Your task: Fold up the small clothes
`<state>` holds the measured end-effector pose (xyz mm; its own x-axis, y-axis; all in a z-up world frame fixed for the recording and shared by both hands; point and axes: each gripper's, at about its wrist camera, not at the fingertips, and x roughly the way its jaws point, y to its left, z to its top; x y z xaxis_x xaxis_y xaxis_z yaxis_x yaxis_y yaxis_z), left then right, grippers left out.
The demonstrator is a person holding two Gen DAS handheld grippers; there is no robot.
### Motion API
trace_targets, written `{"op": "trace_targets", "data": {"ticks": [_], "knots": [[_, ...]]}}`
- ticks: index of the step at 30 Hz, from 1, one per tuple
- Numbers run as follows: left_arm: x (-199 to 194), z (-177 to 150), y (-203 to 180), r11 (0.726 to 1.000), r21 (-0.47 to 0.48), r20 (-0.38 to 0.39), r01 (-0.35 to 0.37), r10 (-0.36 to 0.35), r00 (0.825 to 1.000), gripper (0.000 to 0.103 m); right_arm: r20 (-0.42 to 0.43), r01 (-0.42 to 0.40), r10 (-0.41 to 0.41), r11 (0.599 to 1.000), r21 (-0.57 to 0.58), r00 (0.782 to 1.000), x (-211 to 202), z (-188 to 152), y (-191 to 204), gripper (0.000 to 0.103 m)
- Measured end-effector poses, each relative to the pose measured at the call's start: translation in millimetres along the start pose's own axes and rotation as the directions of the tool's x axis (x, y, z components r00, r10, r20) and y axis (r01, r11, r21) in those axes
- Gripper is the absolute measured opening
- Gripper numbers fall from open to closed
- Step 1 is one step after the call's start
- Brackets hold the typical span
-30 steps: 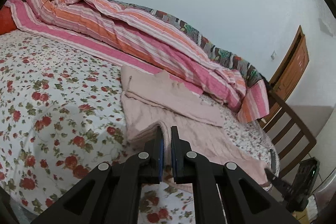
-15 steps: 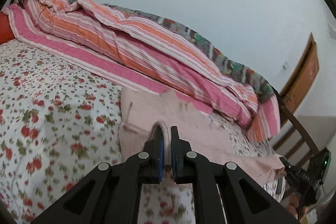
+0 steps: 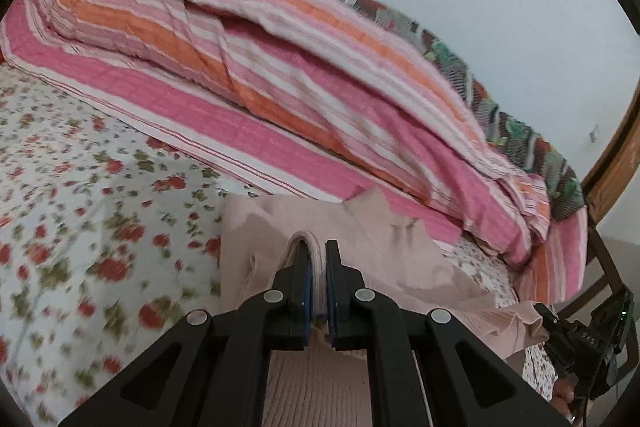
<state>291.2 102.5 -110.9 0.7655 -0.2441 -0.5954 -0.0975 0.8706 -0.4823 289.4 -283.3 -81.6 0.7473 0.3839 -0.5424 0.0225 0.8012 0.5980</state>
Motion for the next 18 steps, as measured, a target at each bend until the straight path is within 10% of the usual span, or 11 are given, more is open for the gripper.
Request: {"op": "trace_targets", "data": {"ticks": [9,18], "knots": [[73.9,21.6,7.5,0.998,-0.048,-0.111,-0.026,0.02,0.994,0.007,-0.086,0.111,-0.116,0.992,-0.061,0.99,80.1,28.0,-3.3,0.005],[64.4,25.0,0.5,0.999,0.012,-0.05,-0.052,0.052,0.997,0.065,-0.082,0.136,-0.142,0.987,-0.084,0.986,89.2,30.3,-6.5,0.039]]}}
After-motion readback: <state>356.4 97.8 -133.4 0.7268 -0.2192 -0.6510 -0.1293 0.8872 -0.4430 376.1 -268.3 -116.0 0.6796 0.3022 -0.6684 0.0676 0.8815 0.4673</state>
